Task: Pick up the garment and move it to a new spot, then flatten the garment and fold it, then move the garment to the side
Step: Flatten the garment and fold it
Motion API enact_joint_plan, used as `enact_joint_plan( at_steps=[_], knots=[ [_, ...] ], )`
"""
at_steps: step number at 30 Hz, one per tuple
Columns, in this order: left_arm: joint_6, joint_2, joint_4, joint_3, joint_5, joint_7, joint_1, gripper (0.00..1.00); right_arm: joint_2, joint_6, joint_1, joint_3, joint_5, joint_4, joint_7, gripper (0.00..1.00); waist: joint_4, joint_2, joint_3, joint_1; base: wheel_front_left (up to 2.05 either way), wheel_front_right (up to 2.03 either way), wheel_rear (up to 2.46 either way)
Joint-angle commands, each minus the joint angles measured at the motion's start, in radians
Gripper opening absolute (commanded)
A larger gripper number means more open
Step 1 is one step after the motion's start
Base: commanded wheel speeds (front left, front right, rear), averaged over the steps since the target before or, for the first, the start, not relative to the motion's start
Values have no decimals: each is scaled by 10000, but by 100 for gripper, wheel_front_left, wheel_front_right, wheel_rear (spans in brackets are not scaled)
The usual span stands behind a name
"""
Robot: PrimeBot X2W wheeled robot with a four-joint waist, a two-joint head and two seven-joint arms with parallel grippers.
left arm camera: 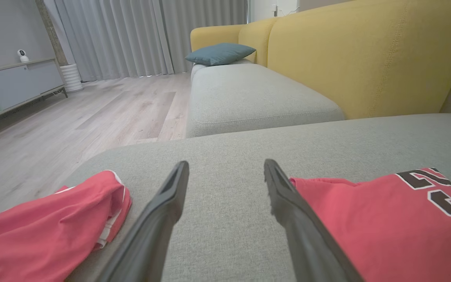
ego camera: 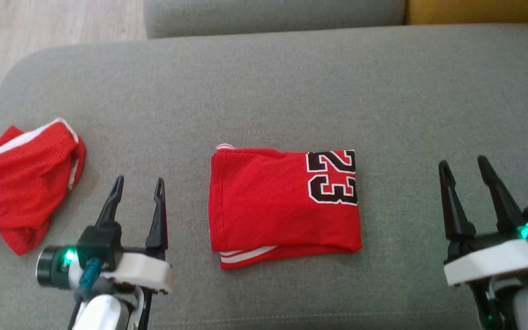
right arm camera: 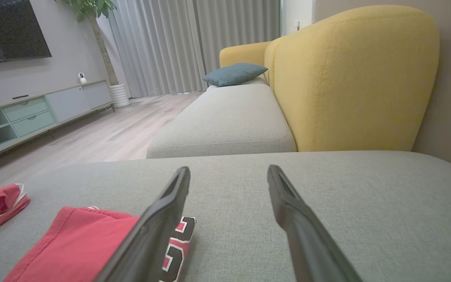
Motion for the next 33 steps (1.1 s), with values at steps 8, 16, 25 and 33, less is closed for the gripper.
enact_joint_plan(
  at_steps=[8,16,25,33],
  knots=[
    [128,377,-455,362,-111,211,144,100,227,65,490,-31,-197,-742,433,100,-18,-1,-514,0,0,0,0],
    [183,518,-548,318,-146,353,420,100,415,65,950,-140,-316,-933,634,100,-22,-1,-784,0,0,0,0],
    [255,581,-622,283,-180,427,457,100,481,65,1013,-186,-377,-1055,738,100,-25,-1,-792,0,0,0,0],
    [317,597,-620,243,-225,429,503,100,504,65,1052,-204,-394,-1090,781,100,3,-1,-832,0,0,0,0]
  ],
)
